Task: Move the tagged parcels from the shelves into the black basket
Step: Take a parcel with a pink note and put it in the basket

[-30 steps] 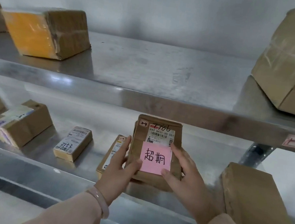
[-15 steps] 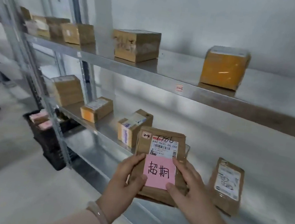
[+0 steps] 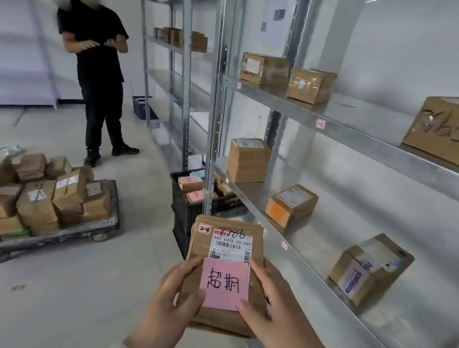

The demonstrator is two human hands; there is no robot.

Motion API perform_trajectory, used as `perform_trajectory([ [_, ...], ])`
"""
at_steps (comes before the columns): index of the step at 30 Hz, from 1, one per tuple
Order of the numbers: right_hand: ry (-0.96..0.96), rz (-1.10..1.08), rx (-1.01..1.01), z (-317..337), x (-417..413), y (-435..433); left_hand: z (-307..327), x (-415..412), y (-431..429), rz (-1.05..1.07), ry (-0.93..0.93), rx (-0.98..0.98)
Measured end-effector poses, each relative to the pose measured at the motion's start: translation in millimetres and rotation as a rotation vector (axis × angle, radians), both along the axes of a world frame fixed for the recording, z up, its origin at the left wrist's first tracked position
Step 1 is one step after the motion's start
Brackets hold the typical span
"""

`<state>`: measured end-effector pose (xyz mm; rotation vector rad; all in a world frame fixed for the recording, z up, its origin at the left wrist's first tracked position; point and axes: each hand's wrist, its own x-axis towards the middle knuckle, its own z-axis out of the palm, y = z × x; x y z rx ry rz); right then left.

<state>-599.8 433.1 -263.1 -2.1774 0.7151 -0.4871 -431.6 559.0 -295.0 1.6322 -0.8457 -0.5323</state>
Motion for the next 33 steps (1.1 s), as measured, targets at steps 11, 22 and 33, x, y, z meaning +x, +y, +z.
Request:
perform_trajectory([
  [11,0.008,0.108,-0.087,-21.0,226.8,-106.0,-20.1,205.0,-85.9,0.141,0.152,0.04],
  [22,0.058,0.158,-0.043,-27.2,441.6,-185.9,-23.9,412.8,-159.2,0.22,0.13,0.062],
  [33,0.236,-0.143,-0.063,-21.5,599.7,-234.9,-29.0,622.3,-259.0,-0.095,0.05,0.103],
])
